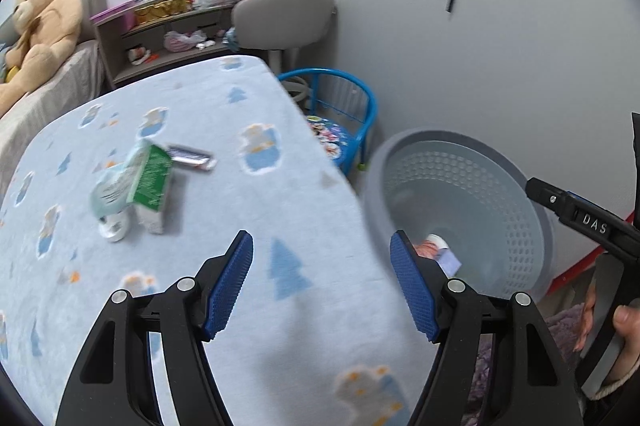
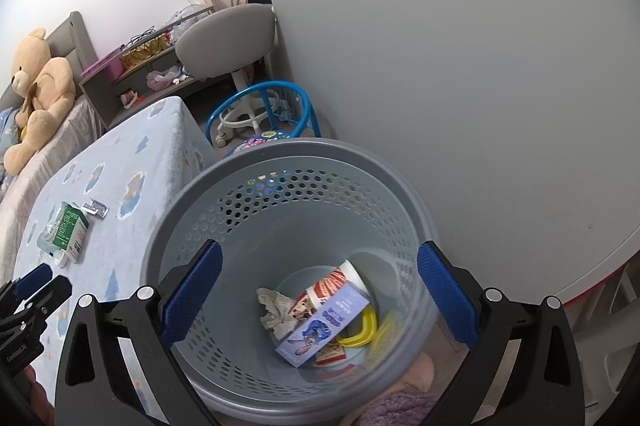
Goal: Collect trash
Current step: 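Move both open tools back over the table toward the milk carton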
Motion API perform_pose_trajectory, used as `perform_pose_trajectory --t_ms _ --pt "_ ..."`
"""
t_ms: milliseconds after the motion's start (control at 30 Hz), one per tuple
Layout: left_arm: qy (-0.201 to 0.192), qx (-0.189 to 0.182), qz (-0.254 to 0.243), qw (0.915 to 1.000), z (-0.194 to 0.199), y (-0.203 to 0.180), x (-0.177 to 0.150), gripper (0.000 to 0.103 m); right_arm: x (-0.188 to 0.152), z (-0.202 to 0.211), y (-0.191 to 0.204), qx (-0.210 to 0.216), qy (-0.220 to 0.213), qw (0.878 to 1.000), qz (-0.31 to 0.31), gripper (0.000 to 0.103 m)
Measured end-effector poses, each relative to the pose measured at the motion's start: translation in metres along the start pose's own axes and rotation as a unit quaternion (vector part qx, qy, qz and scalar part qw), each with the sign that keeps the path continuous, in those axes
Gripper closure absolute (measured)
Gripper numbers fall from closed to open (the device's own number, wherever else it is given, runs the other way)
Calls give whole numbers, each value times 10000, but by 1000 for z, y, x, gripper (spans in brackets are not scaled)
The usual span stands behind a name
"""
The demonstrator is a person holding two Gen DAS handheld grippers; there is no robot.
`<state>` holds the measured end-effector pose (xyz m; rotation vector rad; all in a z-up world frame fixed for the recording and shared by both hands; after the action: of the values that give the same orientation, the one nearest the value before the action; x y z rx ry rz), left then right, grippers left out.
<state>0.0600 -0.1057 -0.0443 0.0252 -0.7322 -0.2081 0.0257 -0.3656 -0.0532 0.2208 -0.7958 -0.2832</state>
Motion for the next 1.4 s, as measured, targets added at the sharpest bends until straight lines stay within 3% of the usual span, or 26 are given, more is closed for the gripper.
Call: perform_pose_trajectory --t_ms 567,933,1167,1400 --pt "190 621 722 9953 -10 120 -30 35 -5 -33 94 230 347 9954 861 7" --pt "119 1161 1178 9862 -21 201 -37 35 -8 -79 205 1146 707 9839 1172 7" --pt "80 1231 1236 9846 -30 224 -32 35 -12 -121 266 1563 1036 9749 1202 7" --pt "68 1215 1302 9840 -37 235 -32 35 -16 -153 302 1633 1222 9708 1264 7"
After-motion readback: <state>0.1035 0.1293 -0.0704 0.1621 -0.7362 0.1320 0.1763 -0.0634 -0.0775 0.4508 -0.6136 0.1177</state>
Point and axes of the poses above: each gripper's, at about its wrist camera, not at the fingertips, and z roughly against the way its jaws point, y to its left, x to its top, the point moved 3 cm from there along -z, roughly the way its jaws point, and after that the axes turned 12 degrees about x, right-handed, at the moved point
